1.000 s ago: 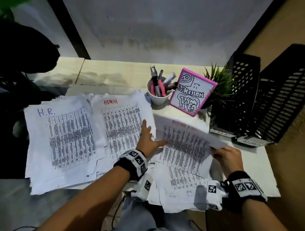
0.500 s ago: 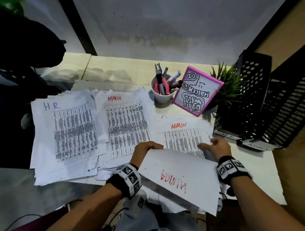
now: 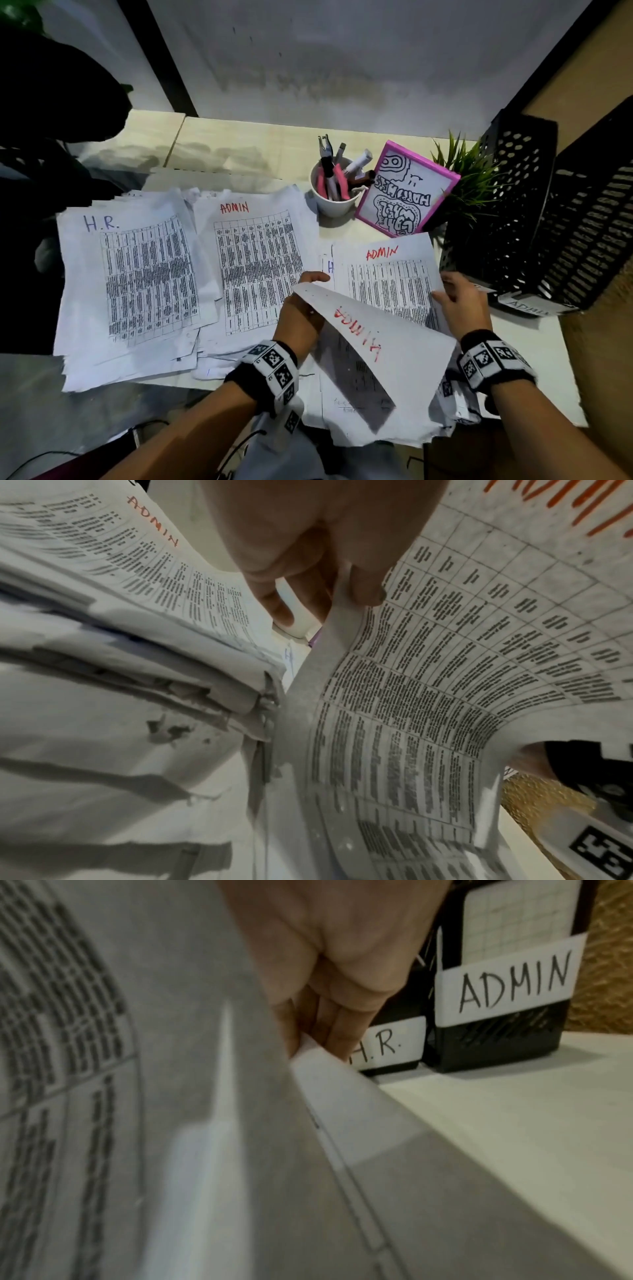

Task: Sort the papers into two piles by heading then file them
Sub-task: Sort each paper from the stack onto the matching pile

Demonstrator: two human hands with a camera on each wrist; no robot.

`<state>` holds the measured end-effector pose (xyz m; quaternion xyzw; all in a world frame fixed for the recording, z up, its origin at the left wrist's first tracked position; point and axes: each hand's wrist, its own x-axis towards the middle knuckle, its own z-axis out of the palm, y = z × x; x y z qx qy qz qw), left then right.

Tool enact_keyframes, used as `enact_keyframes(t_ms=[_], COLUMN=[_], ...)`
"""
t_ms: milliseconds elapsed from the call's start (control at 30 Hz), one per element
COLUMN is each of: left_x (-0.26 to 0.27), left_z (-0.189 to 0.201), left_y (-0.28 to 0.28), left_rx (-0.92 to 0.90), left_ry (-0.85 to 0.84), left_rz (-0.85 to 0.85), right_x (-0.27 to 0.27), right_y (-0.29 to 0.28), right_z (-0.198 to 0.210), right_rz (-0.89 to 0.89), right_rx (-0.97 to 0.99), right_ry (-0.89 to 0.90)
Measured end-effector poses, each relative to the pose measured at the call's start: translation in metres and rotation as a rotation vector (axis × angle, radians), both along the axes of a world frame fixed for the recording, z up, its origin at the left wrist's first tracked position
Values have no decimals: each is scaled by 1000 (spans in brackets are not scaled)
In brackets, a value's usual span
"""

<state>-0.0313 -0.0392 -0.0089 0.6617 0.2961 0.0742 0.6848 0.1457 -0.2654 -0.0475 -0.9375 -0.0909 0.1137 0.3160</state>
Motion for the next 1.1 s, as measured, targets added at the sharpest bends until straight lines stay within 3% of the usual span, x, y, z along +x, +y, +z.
enact_keyframes(t_ms=[100, 167, 267, 333, 533, 667, 800, 933, 1100], left_x=[5, 9, 15, 19, 18, 18, 25, 27, 6], left_z=[5, 2, 0, -4, -5, 5, 25, 39, 14], left_y=[-1, -3, -7, -7, -11, -15, 7, 73, 148], left_rx=[27, 31, -107, -153, -217, -252, -103, 187, 434], left_ry=[-16, 2, 39, 55, 104, 52, -50, -124, 82], left_rz=[4, -2, 49, 64, 24, 67, 282, 400, 421], right_x=[-7, -11, -19, -26, -46, -46, -22, -15, -36], right_y=[-3, -6, -14, -18, -23, -16, -21, -13, 21], right_z=[17, 29, 43, 47, 46, 59, 27, -3, -4], right_rz=[-3, -115, -182, -182, -210, -429, -502, -407, -345], right_rx=[107, 370, 718, 816, 872, 1018, 630, 4, -361], right_ry=[-89, 20, 204, 308, 514, 618, 490, 397, 401])
